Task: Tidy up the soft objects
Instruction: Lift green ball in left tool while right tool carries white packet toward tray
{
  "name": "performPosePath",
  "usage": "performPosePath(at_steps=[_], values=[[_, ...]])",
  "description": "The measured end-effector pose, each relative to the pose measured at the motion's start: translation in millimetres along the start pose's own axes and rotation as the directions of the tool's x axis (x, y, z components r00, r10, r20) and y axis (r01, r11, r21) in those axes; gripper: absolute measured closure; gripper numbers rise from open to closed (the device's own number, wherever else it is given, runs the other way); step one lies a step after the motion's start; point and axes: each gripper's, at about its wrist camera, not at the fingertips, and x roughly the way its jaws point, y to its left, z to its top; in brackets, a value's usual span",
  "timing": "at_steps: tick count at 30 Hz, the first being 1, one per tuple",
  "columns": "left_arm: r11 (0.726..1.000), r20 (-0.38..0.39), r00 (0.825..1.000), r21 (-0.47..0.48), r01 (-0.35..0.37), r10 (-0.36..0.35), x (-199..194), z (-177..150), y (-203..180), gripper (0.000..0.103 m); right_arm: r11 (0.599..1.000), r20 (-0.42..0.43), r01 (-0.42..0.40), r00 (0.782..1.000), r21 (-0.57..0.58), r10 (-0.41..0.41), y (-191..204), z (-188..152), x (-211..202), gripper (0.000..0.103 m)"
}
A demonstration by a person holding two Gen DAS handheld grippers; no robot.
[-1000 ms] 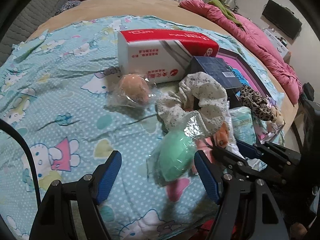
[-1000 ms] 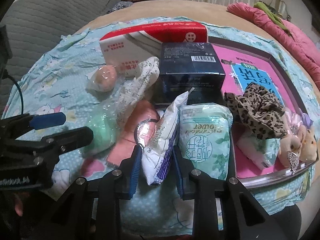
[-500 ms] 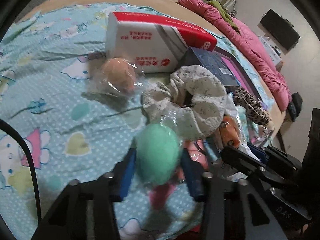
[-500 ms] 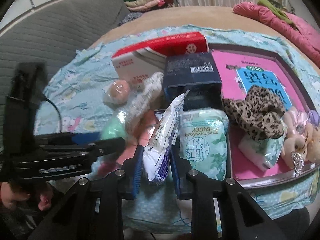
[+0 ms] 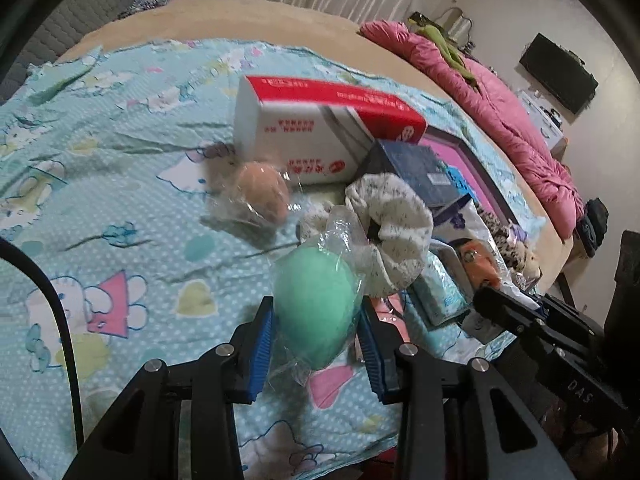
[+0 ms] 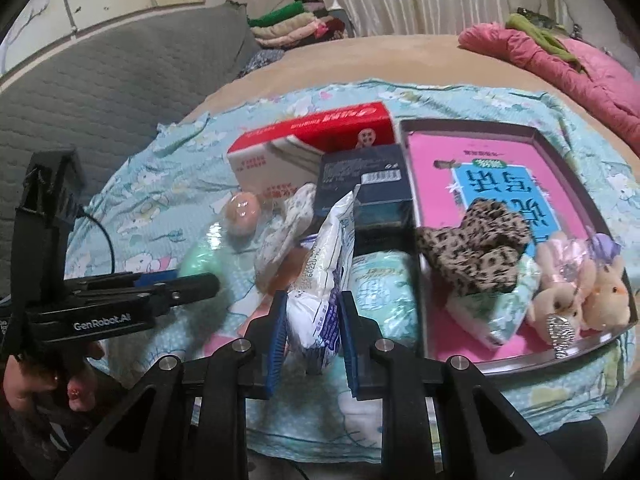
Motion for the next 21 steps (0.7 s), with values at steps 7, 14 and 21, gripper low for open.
performPosePath(at_steps=[7, 14, 21], values=[[1.000, 0.030, 0.999, 0.012, -0.024, 0.024, -14.5, 1.6, -8.1, 0.063, 0.998, 0.031, -0.028, 0.999, 0.049, 0.026, -11.6, 3.3, -10.0, 0.079], [0.999, 0.072, 0.997, 0.035, -0.040, 0.037, -30.5, 6.1, -24.6, 0.063, 0.996, 0.094, -0.046, 0.995, 0.078, 0.039, -22.8, 9.3, -26.3, 0.080], [0.998, 0.104, 0.994, 0.051, -0.036, 0.030, -44.3, 12.8, -42.8, 0.063, 0.995, 0.166, -0.050, 0.985, 0.087, 0.035, -31.1, 14.9, -45.0, 0.080]])
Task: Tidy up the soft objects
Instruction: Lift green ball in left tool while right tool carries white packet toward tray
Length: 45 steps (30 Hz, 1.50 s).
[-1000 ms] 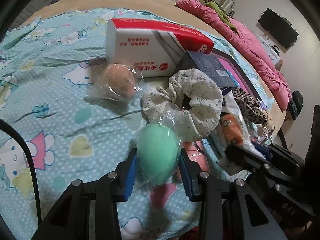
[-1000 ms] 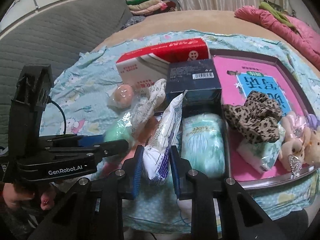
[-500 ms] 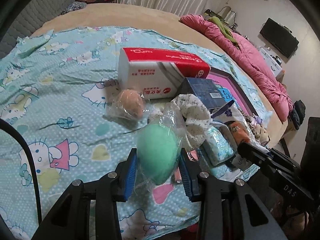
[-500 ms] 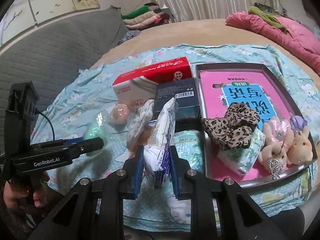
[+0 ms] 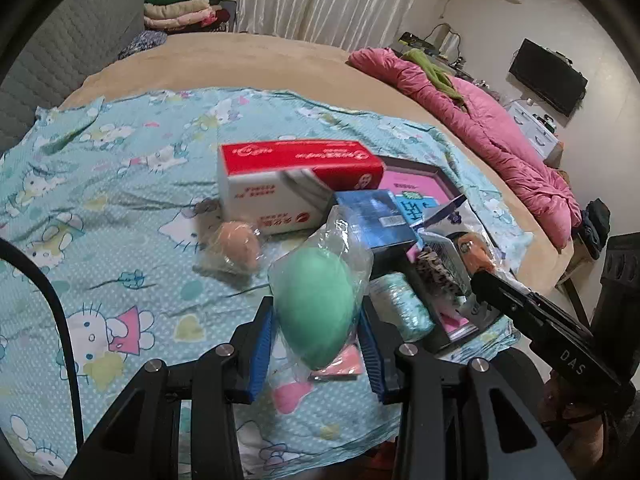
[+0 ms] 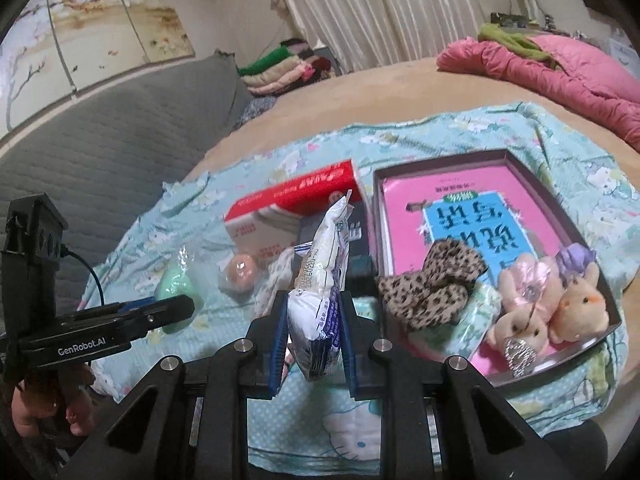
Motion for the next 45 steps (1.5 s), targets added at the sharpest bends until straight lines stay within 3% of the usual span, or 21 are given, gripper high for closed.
performPosePath(at_steps=[19, 45], values=[[0.994, 0.023, 0.999, 0.104, 0.028, -0.031, -6.5, 21.3, -64.7, 0.063, 1.000, 0.162, 0.017, 0.987, 0.006, -0.018, -17.8, 17.9, -44.6, 0.080], [0.972, -0.007, 0.998, 0.223, 0.067, -0.067, 22.3, 35.7, -136.1, 0.063, 0.983, 0.257, 0.109, 0.956, 0.145, -0.144, -88.5, 23.5, -81.5, 0.080]])
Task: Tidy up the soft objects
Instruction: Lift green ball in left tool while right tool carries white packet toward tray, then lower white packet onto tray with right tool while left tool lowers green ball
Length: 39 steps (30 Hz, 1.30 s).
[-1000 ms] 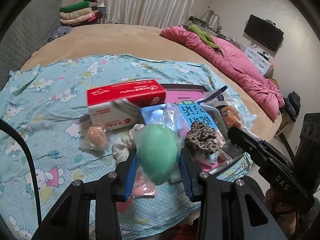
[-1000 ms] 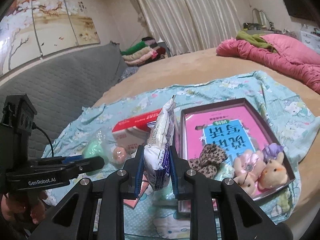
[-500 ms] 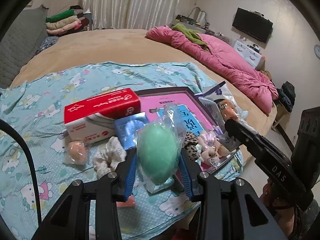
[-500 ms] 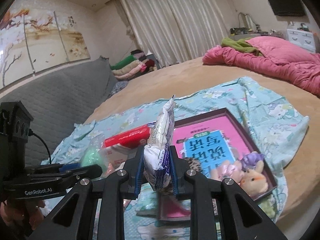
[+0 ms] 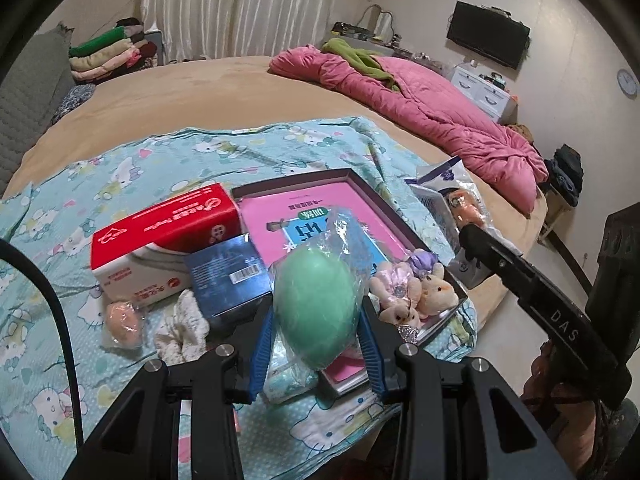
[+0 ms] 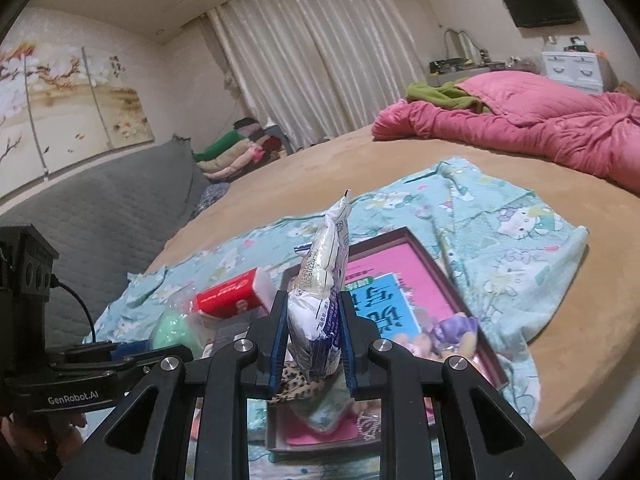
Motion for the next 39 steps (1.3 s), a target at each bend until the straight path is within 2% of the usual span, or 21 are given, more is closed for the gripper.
performPosePath(at_steps=[21, 39], values=[[1.000, -0.101, 0.995, 0.021, 0.018, -0.015, 62.4, 0.2, -17.8, 0.063, 0.995, 0.001, 0.036, 0.999, 0.089, -0.036, -38.2, 0.9, -3.6, 0.080], [1.000, -0.171, 0.985, -0.010, 0.023, -0.024, 111.2, -2.3, -10.1, 0.063, 0.996, -0.093, 0.003, 0.996, 0.089, 0.005, -35.4, -13.2, 26.5, 0.080]])
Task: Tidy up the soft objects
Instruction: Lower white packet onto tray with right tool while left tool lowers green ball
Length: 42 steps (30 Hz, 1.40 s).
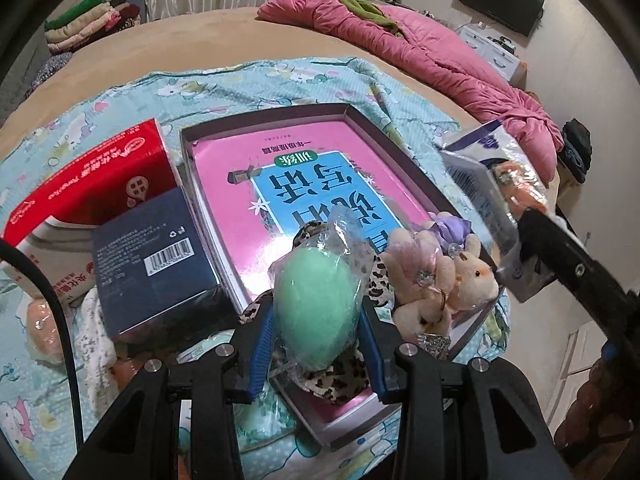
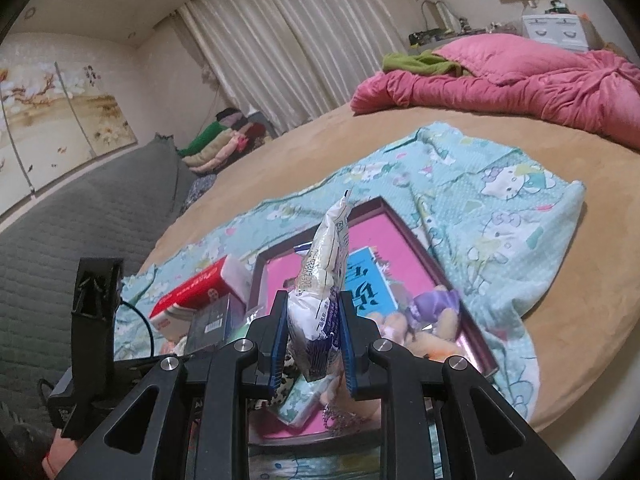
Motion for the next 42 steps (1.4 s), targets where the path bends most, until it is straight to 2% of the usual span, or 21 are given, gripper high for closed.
performPosePath(at_steps=[9, 26, 31, 42], values=[[1.000, -0.006, 1.000, -0.002, 0.008, -0.008, 10.0, 2.0, 4.1, 0.063, 0.999, -0.055, -0.028, 0.998, 0.026, 0.030, -2.6, -4.0, 18.5, 0.079], [1.000, -0.011, 1.000, -0.006, 0.003, -0.004, 16.2, 2.9, 11.8, 0.063, 1.000, -0.163, -0.007, 0.987, 0.016, 0.009, -1.6, -15.4, 50.9, 0.079], [1.000, -0.014, 1.000, -0.019, -0.001, 0.000, 18.4, 5.6, 16.7, 0.063, 0.999, -0.182, -0.031, 0.983, 0.033, 0.037, -3.6, -17.9, 55.8, 0.079], [1.000, -0.024, 1.000, -0.031, 0.000, -0.001, 21.6, 7.4, 20.4, 0.063, 0.999, -0.221, 0.007, 0.975, 0.036, 0.001, -9.4, -22.2, 65.8, 0.078]])
